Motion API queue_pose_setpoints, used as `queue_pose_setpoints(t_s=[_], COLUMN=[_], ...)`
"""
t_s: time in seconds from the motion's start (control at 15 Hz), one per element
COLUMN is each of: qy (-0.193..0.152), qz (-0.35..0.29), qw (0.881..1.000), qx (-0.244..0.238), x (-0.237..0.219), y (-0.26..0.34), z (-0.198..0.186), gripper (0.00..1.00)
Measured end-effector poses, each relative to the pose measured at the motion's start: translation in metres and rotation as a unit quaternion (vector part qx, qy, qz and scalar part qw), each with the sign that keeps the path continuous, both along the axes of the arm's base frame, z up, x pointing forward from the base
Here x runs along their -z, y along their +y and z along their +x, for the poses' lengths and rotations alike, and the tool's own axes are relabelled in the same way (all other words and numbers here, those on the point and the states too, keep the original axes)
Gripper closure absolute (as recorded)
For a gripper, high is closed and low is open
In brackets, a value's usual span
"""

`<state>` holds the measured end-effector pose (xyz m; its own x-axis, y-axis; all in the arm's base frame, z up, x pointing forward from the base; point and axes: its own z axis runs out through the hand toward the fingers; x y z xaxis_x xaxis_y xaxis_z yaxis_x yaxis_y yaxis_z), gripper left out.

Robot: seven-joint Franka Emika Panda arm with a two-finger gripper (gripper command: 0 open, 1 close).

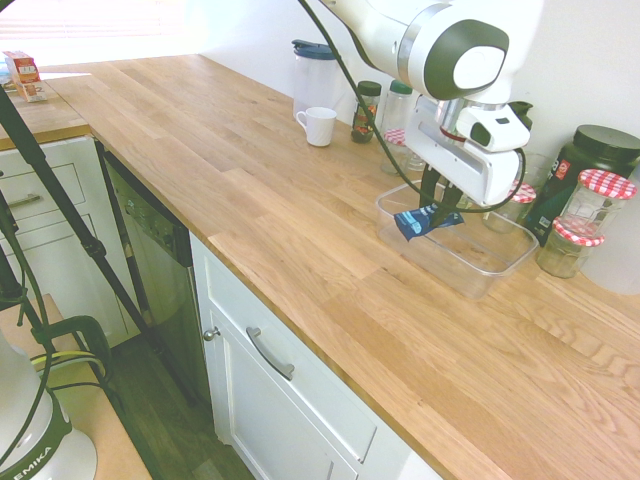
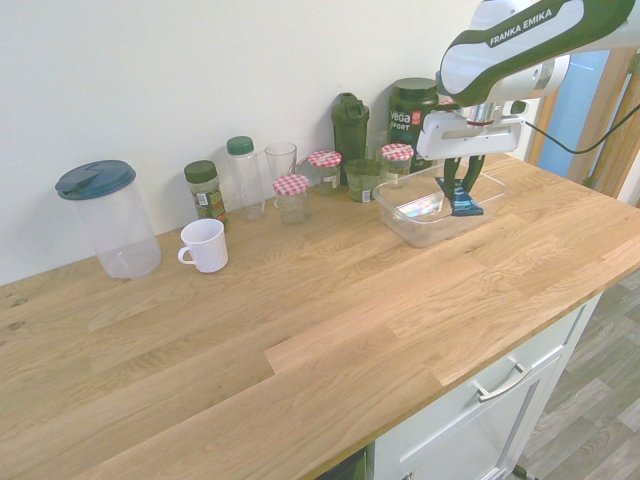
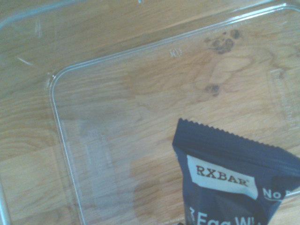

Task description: Put the protein bar into the container

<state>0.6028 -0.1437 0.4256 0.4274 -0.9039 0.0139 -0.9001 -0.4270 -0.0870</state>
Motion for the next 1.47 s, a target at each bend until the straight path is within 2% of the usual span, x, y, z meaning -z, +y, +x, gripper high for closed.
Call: queue_pose_setpoints(t_s=[0.27,0.87,0.93,1.47], qy=[-0.010,0.001,0.002,0.001], qz=[0.005,0.006,0.006,0.006], qw=[1.000,1.000,1.000,1.000], qx=[0.003,0.009,0.010,0.020], x=[-0.016,0.009,0.009,0.012], y=[0.000,-0.006,-0.007,-0.008], z=[0.009,0.032,0.032,0.033], gripper=[1.00,1.00,0.00,0.00])
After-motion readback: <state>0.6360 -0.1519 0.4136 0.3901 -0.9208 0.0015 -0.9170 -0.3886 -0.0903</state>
